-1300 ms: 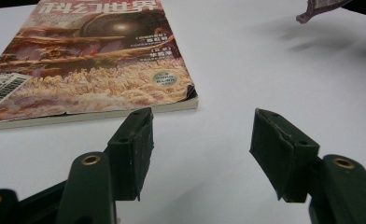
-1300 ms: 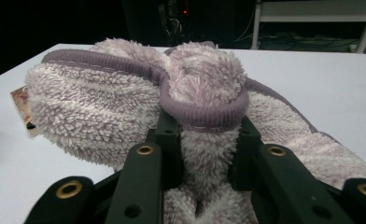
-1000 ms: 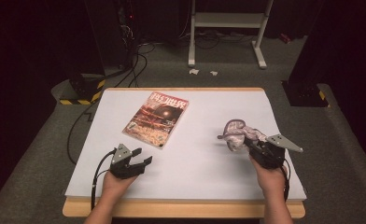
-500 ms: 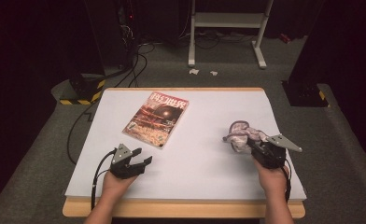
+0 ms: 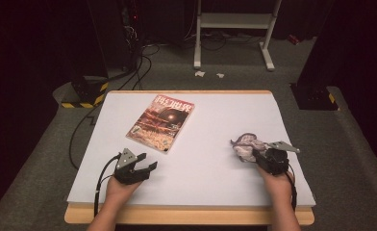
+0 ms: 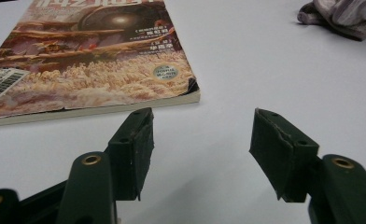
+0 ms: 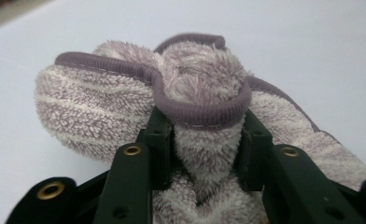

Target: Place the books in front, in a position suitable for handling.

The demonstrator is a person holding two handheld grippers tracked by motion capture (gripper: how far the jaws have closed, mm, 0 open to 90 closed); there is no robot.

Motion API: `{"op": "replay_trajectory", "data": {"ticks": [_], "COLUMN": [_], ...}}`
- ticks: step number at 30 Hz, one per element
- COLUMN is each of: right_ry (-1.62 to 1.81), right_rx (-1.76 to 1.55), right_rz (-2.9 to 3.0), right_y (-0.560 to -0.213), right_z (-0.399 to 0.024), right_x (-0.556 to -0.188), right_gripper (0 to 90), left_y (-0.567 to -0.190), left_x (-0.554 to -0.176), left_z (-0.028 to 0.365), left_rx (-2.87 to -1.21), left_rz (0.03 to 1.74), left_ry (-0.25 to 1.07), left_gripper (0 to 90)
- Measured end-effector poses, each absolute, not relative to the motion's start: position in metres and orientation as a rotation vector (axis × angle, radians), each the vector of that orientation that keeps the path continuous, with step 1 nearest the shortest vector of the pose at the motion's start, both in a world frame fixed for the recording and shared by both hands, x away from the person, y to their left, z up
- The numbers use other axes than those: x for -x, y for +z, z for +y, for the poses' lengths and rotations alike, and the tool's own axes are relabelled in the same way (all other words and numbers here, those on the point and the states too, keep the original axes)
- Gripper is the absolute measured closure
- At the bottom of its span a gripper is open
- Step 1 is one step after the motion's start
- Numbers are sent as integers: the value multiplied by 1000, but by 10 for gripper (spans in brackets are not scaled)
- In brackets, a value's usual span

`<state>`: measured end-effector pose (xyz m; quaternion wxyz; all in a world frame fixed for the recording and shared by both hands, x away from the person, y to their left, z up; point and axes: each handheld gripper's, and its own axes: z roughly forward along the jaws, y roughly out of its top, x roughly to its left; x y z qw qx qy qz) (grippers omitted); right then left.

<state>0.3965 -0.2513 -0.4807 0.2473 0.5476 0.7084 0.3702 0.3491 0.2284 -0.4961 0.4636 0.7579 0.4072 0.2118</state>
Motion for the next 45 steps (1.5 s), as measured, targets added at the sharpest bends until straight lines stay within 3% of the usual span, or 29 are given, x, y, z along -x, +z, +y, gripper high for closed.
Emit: {"op": "replay_trajectory", "data": {"ticks": [23, 31, 45], "right_ry": [954, 995, 1027], "right_rx": [-1497, -1542, -1558], "right_rz": [1939, 1924, 1916], "right_y": [-499, -494, -482], "right_z": [-248, -255, -258], "right_x": [-401, -402, -400], "right_gripper": [575, 433, 299], "left_y": [-499, -498, -498], "left_x": [-349, -350, -350], "left_z": [221, 224, 224], "left_rx": [-1892, -1881, -1880], "left_rz": [991, 997, 997], "left_ry": [514, 515, 514], "left_gripper": [395, 395, 395]}}
